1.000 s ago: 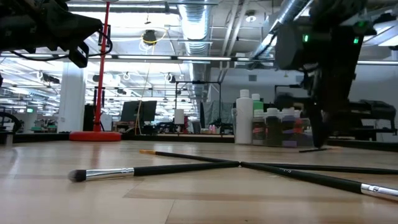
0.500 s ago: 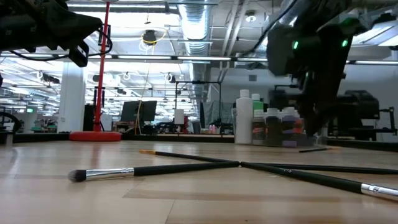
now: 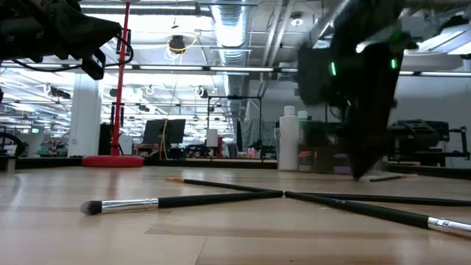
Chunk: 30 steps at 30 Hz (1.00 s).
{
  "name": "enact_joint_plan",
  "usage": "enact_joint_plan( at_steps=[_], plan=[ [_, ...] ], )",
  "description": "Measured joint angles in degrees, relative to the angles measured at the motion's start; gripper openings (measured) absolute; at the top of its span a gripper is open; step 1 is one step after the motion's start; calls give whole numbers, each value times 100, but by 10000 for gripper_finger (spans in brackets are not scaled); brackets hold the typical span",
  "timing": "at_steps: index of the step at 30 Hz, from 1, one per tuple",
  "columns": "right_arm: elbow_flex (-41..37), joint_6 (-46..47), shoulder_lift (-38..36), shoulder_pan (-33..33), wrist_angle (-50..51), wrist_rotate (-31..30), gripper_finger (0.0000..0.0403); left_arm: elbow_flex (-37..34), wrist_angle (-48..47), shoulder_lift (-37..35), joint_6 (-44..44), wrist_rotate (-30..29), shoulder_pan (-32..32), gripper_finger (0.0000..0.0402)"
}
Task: Pick & Place Paint Supplies
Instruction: Put the yellow paint brush into the green cup
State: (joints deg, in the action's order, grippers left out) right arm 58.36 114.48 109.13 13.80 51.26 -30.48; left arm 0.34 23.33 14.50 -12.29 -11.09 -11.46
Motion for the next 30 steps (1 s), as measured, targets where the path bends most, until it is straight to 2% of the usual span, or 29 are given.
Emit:
enact_joint_plan(
  at_steps=[3, 6, 10, 14, 19, 30],
  plan=[
    [454, -66, 11, 310, -163, 257, 0, 0, 11, -2, 0, 0, 1, 2],
    [908, -105, 10, 588, 177, 150, 0, 0, 31, 14, 0, 0, 0, 2],
    [1515, 355, 1, 754, 1878, -7, 0, 0, 37, 24, 0, 0, 1, 2],
    [1781, 1050, -9, 747, 3801, 186, 0, 0, 37, 24, 0, 0, 1, 2],
    [1185, 831, -214, 299, 3754, 362, 0, 0, 39, 27, 0, 0, 0, 2],
    [-29, 795, -210, -524, 3386, 257, 0, 0, 79, 68, 0, 0, 2, 2]
  ],
)
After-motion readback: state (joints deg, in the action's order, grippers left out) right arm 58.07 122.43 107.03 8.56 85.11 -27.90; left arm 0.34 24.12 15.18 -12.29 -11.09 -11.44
